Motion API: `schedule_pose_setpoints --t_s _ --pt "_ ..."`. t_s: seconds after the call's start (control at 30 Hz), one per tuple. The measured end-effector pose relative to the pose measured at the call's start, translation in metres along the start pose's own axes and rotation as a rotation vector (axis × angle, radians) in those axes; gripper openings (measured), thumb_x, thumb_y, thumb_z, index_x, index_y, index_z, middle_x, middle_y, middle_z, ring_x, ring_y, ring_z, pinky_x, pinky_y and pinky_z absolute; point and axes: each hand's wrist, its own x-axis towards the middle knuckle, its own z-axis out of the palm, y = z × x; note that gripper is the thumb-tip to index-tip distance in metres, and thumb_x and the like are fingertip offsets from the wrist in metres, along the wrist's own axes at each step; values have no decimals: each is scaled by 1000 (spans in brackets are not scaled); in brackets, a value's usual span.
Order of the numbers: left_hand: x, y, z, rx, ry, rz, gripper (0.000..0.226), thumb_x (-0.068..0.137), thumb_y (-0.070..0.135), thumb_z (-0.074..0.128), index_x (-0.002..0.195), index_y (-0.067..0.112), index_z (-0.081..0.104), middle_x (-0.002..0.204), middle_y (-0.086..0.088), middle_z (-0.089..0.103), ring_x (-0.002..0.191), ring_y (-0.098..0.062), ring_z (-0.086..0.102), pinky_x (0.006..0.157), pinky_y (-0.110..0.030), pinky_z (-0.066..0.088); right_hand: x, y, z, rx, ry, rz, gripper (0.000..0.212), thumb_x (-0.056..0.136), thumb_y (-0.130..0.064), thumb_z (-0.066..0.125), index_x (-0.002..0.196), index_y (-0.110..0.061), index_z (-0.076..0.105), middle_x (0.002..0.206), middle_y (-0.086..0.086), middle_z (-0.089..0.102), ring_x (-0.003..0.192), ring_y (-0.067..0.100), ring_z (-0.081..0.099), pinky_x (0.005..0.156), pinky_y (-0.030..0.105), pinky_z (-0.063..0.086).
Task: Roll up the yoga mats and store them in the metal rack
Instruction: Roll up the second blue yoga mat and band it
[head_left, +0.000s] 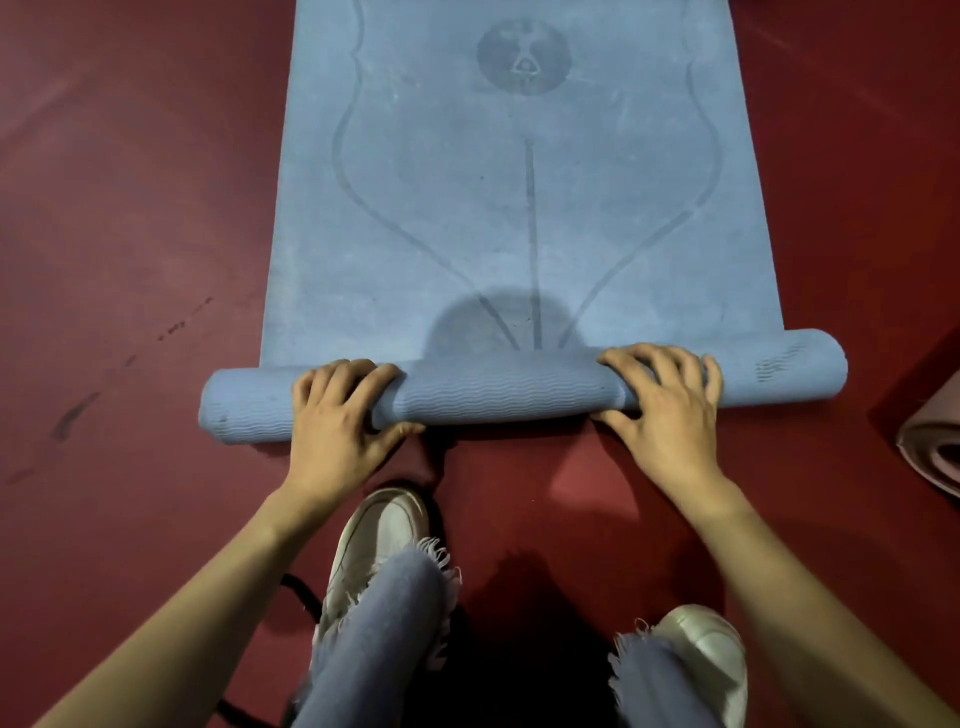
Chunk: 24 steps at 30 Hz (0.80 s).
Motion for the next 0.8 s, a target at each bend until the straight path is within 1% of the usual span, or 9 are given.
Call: schedule_pose_setpoints --t_s 0.17,0.27,0.33,0.4,0.43,0.53,0.6,0.7,0.8 --pt "16 -3 -10 -97 -81 -40 69 73 70 54 112 13 56 110 -3 62 103 -24 53 91 -38 31 10 8 -2 125 -54 -17 66 64 -33 83 120 -12 56 125 7 58 126 32 43 112 56 14" --pt "26 -7 -11 -103 -97 -46 71 74 76 47 108 15 61 108 -2 63 102 -27 56 92 -38 34 14 9 0 135 -71 -15 58 71 -32 79 122 -14 59 135 13 51 132 35 37 113 53 9" --pt "33 -8 -12 -102 -104 -74 76 76 79 42 109 15 64 114 -6 63 106 -28 54 94 -41 35 17 7 2 131 -38 33 56 74 -35 76 125 -20 59 134 20 45 128 37 33 112 54 17" --pt "37 -3 -12 -8 -75 -85 72 77 73 46 113 13 65 124 -14 56 112 -29 46 95 -47 35 19 6 2 105 -11 65 55 78 -40 71 129 -26 57 129 22 41 120 35 30 106 58 29" --pt "37 0 -12 53 -59 -83 69 78 68 47 115 12 64 124 -16 54 112 -30 42 94 -49 35 19 5 2 83 -4 57 54 81 -44 66 131 -27 55 127 22 40 117 34 29 103 60 33" --pt "28 8 -8 117 -21 -89 66 82 62 45 122 11 60 114 -16 55 101 -31 39 86 -45 32 17 6 3 12 6 19 61 83 -54 47 136 -25 47 122 21 43 112 34 30 101 61 35" --pt "25 12 -5 81 14 -116 61 83 55 49 125 11 55 111 -15 56 98 -31 40 84 -42 31 19 6 4 30 12 40 65 82 -55 45 136 -20 43 121 21 46 113 34 33 105 59 32" --pt "32 15 -5 -4 35 -171 48 85 48 51 113 10 58 110 -14 58 98 -34 47 83 -43 36 26 4 3 92 26 54 56 82 -53 46 122 -14 51 121 22 50 115 33 34 103 61 33" --pt "41 12 -1 -21 79 -161 43 87 46 53 103 9 65 110 -15 59 98 -32 48 85 -42 38 38 2 1 152 0 80 51 81 -49 51 116 -14 63 124 23 50 118 36 39 108 58 26"
